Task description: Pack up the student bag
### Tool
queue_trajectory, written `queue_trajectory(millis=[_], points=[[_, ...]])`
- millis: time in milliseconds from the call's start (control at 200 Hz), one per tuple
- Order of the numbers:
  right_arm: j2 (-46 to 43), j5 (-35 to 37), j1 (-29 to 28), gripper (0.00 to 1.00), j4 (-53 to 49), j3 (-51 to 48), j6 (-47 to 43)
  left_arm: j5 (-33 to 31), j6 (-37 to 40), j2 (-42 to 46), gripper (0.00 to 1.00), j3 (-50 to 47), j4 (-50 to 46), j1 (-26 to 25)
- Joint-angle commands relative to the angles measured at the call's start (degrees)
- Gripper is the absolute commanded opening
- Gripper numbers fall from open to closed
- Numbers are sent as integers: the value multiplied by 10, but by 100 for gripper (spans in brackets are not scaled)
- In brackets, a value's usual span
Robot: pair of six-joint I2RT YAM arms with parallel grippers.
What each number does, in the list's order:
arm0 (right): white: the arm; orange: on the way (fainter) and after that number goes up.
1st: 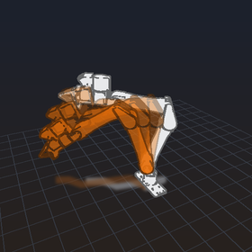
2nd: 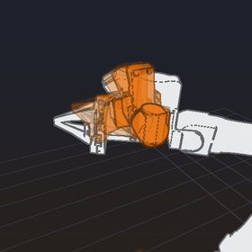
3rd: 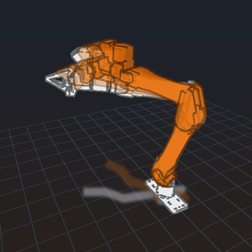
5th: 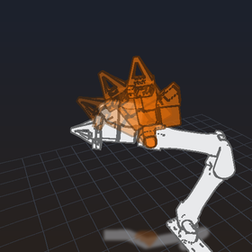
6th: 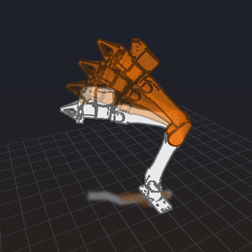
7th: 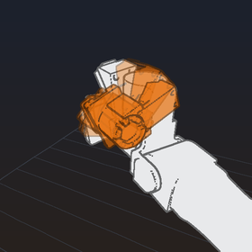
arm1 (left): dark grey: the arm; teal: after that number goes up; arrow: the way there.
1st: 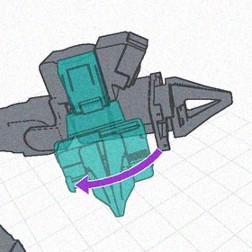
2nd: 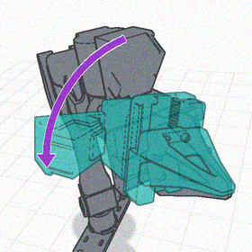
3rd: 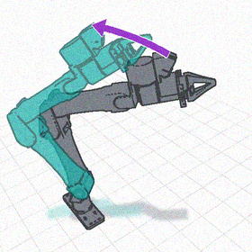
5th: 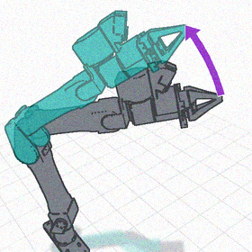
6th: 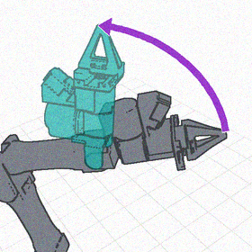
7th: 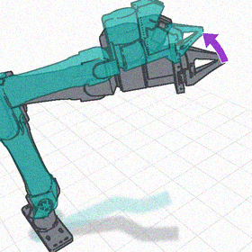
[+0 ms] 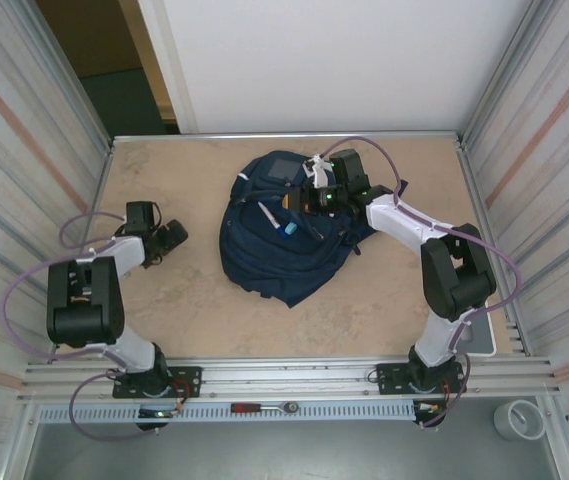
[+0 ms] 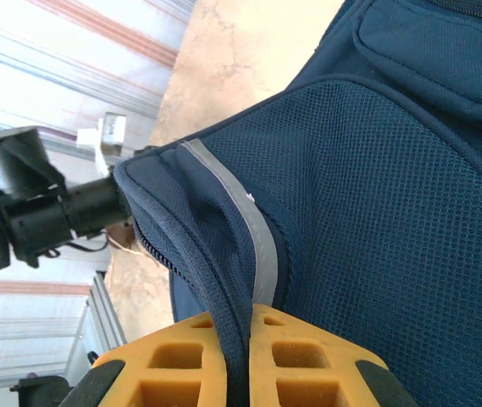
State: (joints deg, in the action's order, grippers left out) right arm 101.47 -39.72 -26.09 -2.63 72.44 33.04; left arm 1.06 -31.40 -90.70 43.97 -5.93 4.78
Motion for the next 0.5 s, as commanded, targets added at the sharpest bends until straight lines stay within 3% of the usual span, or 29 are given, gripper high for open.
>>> queue_trajectory(millis=[0,220,496], points=[[7,-7,13,4,16,-4,14,6,-15,-19,92,26,12,1],[8,-7,17,4,16,-5,14,9,-13,-48,90,61,16,1],[12,-10,21,4,17,-5,15,28,-5,-89,71,103,2,1]])
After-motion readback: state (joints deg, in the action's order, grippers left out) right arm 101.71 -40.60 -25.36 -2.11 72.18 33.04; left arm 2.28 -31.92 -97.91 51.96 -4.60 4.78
